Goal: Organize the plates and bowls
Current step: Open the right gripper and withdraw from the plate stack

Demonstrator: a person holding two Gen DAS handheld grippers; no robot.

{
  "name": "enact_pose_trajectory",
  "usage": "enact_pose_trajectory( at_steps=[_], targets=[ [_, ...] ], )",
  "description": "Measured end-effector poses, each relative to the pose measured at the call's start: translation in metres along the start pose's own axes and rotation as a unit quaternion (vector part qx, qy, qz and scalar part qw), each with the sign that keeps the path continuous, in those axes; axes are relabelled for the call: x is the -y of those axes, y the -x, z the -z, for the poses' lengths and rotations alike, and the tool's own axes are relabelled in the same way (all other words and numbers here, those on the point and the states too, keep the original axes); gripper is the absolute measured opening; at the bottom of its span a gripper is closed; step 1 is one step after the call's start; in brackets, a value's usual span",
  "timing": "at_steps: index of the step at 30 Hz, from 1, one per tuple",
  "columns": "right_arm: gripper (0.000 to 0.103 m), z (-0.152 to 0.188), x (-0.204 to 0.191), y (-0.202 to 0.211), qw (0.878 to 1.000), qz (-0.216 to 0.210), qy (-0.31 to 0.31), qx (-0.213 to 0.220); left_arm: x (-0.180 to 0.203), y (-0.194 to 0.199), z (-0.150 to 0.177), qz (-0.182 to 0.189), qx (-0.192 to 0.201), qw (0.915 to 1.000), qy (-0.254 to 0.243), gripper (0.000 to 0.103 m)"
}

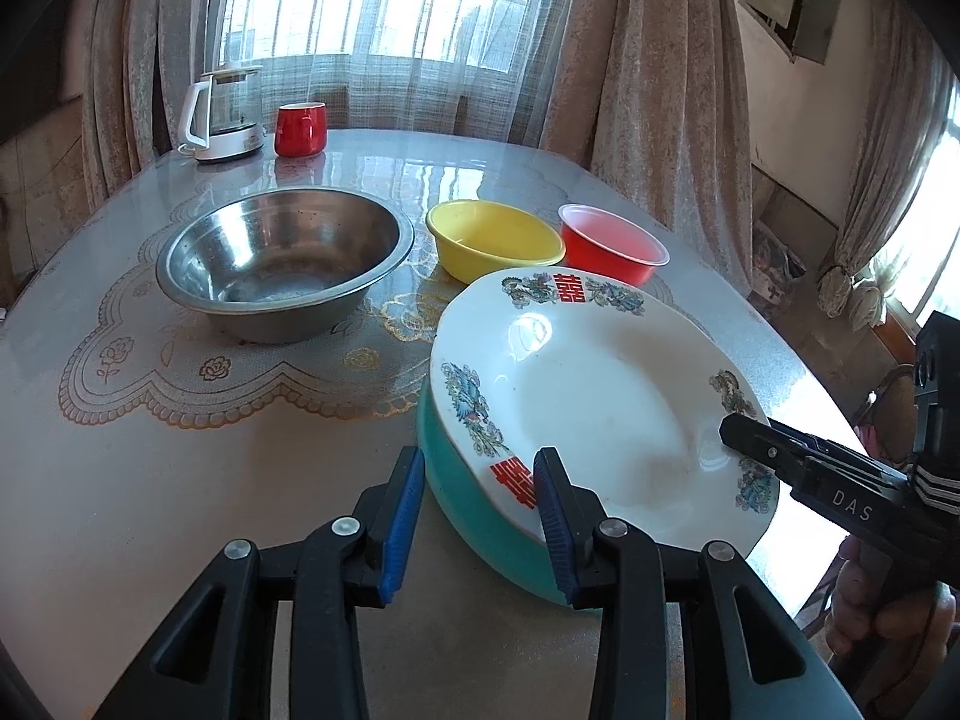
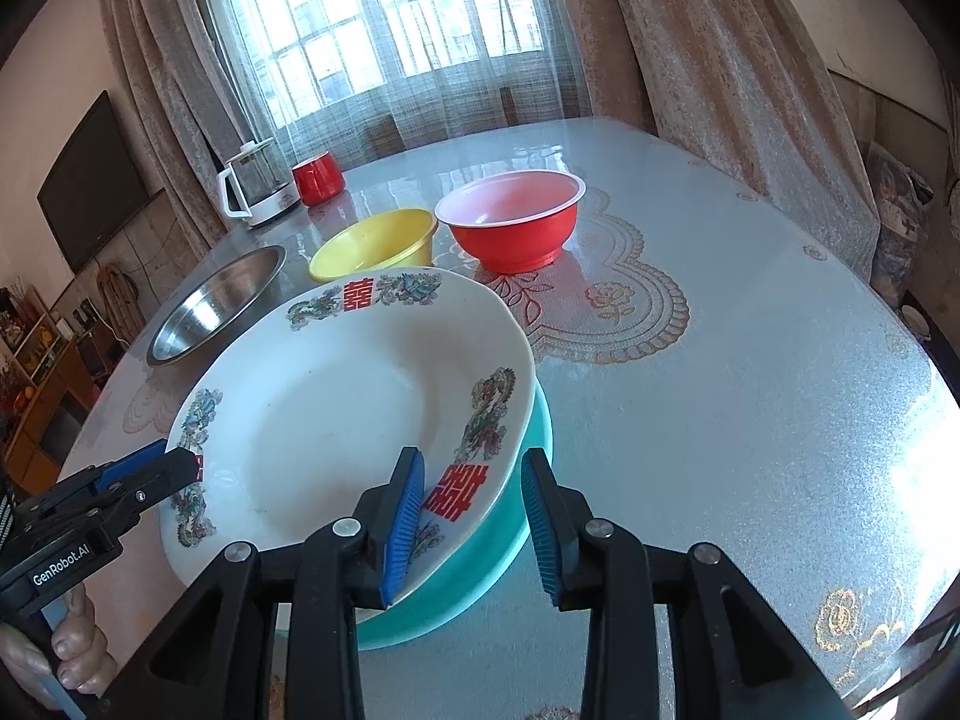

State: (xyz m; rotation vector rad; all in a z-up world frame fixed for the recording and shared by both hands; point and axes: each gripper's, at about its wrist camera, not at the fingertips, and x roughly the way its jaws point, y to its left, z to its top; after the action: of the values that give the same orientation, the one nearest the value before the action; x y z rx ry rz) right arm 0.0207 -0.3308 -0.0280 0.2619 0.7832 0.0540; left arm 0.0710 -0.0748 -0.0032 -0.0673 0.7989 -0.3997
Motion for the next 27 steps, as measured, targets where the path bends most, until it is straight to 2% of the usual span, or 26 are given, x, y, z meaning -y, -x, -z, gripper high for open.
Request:
enact_pose_trajectory(
  at_steps=[9,11,13,15,17,19,23,27],
  targets=[
    [0.041,-0.009,0.017,0.013,0.998,0.025,-0.044,0.022,-0.035,0.021,0.004,-0.015,0.02,0.9988,0.042,0.061],
    [0.041,-0.014,0.018,0.016,0.998,0.023,-0.049,0.026,-0.044,0.024,0.005,-0.036,0.026,0.9979,0.047,0.067],
    [0.041,-0.02,0.016,0.019,0.998,0.017,-0.051,0.031,-0.052,0.027,0.006,-0.061,0.035,0.9962,0.052,0.069],
    [0.042,-0.027,0.012,0.022,0.998,0.007,-0.048,0.037,-0.064,0.029,0.007,-0.068,0.034,0.995,0.064,0.07],
    [0.043,-0.033,0.005,0.023,0.998,-0.008,-0.042,0.039,-0.076,0.029,0.008,-0.058,0.026,0.9946,0.082,0.07],
    [0.049,-0.039,-0.005,0.022,0.998,-0.03,-0.032,0.034,-0.087,0.03,0.009,-0.054,0.02,0.9935,0.098,0.07],
    [0.049,-0.049,-0.034,0.014,0.997,-0.068,0.002,0.021,-0.103,0.03,0.008,-0.084,0.014,0.9912,0.101,0.069],
    [0.049,-0.057,-0.069,0.002,0.993,-0.106,0.044,-0.002,-0.123,0.033,0.003,-0.099,0.017,0.9873,0.123,0.068]
  ],
)
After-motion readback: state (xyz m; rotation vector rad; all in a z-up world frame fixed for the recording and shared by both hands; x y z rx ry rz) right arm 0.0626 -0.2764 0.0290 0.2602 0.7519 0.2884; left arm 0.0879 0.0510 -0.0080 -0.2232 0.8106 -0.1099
